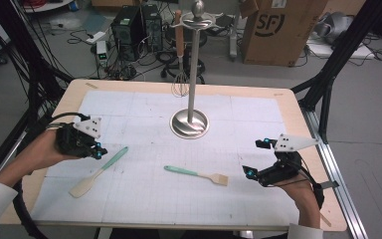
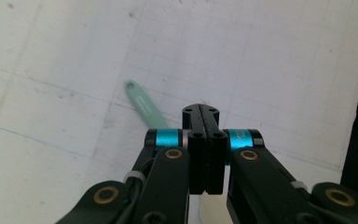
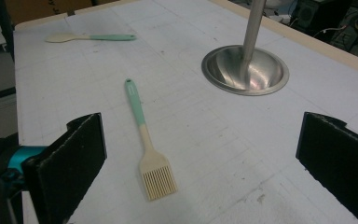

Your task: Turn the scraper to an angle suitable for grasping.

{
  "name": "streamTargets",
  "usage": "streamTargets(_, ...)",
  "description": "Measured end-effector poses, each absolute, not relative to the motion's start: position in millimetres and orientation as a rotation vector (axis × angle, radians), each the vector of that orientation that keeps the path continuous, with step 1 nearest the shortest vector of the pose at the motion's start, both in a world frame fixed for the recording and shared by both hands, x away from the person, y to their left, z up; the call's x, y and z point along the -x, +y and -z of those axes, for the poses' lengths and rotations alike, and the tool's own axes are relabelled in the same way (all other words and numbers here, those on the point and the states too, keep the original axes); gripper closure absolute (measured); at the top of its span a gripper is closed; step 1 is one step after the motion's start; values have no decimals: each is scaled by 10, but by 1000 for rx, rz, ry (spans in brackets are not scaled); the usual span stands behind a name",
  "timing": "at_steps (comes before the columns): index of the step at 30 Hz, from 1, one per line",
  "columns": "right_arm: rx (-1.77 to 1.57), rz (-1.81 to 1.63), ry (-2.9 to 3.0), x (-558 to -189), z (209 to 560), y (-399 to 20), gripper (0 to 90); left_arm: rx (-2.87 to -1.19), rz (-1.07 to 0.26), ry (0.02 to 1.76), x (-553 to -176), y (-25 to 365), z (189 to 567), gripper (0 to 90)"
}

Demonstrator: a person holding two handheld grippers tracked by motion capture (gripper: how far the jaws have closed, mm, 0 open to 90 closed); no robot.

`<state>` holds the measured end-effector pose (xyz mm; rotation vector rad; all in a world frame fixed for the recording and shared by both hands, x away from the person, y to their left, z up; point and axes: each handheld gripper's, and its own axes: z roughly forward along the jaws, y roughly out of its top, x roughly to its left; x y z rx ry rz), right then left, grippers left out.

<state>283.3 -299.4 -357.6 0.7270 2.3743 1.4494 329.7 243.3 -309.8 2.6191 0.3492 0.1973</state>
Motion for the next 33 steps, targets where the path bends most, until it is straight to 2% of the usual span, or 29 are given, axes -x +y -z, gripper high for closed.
streamTargets(6, -724, -1448, 2374, -2830, 3570, -2992, 1, -2551, -224, 373, -3368, 2449, 2948, 900)
streamTargets(14, -724, -1449, 2373, -2828, 3568, -2991, 1, -2508, -218, 447, -3496, 2462, 3007, 900)
streamTargets(33, -724, -1454, 2369, -2825, 3566, -3003, 1, -2470, -160, 655, -3789, 2530, 3575, 900)
